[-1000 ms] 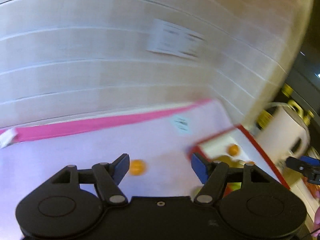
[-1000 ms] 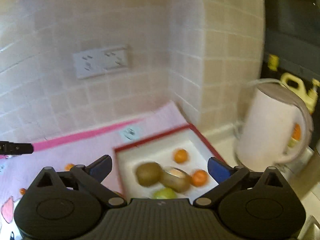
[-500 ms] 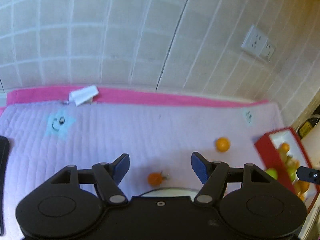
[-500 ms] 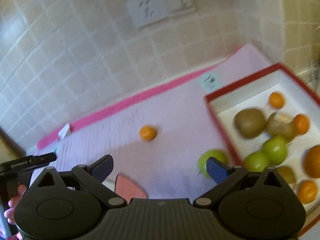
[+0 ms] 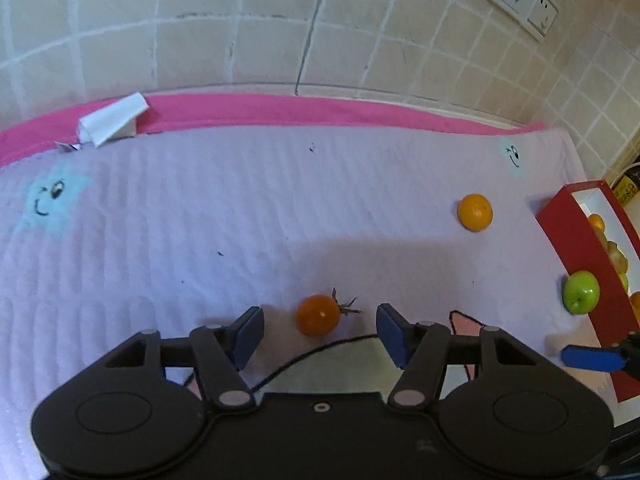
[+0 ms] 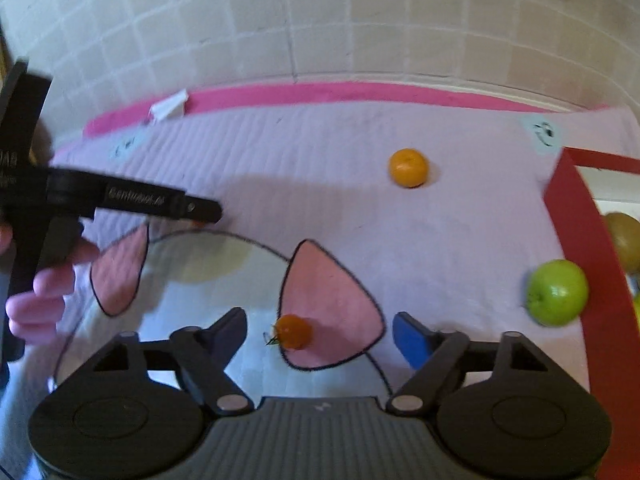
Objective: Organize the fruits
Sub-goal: 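Grasp a cherry tomato with the left tool while the right grasps another, then lower both cherry tomatoes into the red box and open both tools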
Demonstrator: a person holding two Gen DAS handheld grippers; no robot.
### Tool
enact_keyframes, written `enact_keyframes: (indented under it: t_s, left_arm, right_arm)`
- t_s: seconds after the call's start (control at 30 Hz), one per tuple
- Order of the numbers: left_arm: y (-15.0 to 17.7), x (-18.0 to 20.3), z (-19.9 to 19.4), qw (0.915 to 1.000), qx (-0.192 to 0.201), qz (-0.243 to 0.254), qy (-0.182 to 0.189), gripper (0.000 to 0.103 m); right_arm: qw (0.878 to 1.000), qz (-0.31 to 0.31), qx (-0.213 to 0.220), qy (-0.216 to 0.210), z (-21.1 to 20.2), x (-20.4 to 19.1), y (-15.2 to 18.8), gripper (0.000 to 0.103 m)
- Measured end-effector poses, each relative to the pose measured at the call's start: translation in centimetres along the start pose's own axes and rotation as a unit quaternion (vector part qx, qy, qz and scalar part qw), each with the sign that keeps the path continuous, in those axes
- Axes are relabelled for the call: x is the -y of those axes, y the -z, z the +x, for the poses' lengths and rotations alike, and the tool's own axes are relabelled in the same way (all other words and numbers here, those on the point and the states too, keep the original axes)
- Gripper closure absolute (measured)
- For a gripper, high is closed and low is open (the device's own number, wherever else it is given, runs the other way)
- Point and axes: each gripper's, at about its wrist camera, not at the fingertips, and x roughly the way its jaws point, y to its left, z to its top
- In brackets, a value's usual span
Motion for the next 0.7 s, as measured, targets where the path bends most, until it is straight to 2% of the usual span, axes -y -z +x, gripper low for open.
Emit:
enact_keyframes:
  t_s: [0.07,0.23,0.27,0.33,0.4,0.43,0.5,0.53,0.63,0.7]
  left_arm:
    - [0.2,-0.1,0.2,1.0000,0.002,0.005,0.003,0.032]
    - [0.6,-0.2,0.3,0.9997,0.011,0.018,0.011,0.034]
    - [0.8,-0.1,0.3,0.9996,0.013,0.021,0.011,0.036]
    - [0.9,0.2,0.4,0.9994,0.018,0.029,0.005,0.046]
    - [0.9,0.4,0.6,0.9993,0.020,0.032,-0.001,0.051]
    - [1.0,0.6,0.6,0.9991,0.022,0.036,-0.002,0.060]
    - [1.0,0.7,0.6,0.9990,0.023,0.037,-0.005,0.065]
    - [1.0,0.6,0.6,0.9991,0.024,0.035,-0.008,0.072]
    - [0.8,0.8,0.2,0.9991,0.029,0.031,-0.008,0.075]
    - [0.9,1.1,-0.2,0.9990,0.033,0.031,-0.005,0.075]
  right_arm:
    - [1.000,-0.017,-0.009,-0.005,0.7,-0.8,-0.1,0.032]
    - [0.999,-0.037,-0.023,-0.012,1.7,-1.7,0.2,0.041]
    - [0.999,-0.039,-0.025,-0.014,1.9,-1.8,0.1,0.046]
    - [0.998,-0.043,-0.030,-0.017,2.5,-1.9,0.1,0.052]
    - [0.998,-0.050,-0.035,-0.016,2.9,-2.1,0.0,0.056]
    - [0.998,-0.057,-0.033,-0.014,3.0,-2.2,0.0,0.059]
    - [0.997,-0.065,-0.029,-0.013,2.9,-2.3,0.1,0.066]
    - [0.997,-0.066,-0.030,-0.016,2.8,-2.3,0.0,0.073]
    - [0.997,-0.071,-0.026,-0.020,2.6,-2.3,0.1,0.079]
    - [0.997,-0.071,-0.018,-0.027,2.0,-2.2,0.1,0.079]
